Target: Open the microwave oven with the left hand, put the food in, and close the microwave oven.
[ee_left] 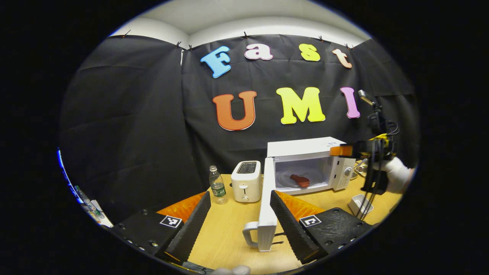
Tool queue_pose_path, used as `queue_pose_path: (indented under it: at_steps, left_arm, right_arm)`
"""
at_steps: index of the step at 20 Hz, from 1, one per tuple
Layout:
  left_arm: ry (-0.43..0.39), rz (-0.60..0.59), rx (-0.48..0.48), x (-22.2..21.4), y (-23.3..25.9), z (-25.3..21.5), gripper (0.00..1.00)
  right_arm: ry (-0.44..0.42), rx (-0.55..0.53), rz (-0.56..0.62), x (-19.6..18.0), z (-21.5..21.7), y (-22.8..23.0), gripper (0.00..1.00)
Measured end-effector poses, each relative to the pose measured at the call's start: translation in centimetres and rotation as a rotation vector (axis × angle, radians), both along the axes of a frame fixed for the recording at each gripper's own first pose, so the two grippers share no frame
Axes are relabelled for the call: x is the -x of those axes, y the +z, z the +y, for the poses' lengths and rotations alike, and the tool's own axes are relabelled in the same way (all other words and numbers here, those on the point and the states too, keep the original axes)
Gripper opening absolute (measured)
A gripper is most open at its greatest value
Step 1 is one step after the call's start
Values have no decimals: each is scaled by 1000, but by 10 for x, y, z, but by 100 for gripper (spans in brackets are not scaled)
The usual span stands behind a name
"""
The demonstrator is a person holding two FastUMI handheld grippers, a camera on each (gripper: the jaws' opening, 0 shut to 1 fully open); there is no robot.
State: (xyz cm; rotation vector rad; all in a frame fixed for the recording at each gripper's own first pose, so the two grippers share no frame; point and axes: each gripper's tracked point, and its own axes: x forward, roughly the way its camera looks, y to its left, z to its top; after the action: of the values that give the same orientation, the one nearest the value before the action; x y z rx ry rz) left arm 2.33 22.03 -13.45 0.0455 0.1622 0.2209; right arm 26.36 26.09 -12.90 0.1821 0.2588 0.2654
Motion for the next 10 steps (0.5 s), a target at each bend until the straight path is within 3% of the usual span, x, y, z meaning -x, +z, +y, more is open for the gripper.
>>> queue_pose_path:
  at_steps: [5, 6, 7, 10]
  left_arm:
    - [43, -52, 6, -7, 6, 37, 96]
    - [44, -47, 22, -8, 2, 41, 96]
    - [48, -34, 32, -7, -4, 45, 96]
    - [33, -26, 31, -17, -12, 52, 96]
  right_arm:
    - [-12, 67, -52, 70, -51, 47, 90]
    - [-29, 93, -67, 82, -61, 51, 100]
    - [-39, 115, -87, 93, -69, 55, 91]
    - [-77, 157, -105, 126, -92, 58, 91]
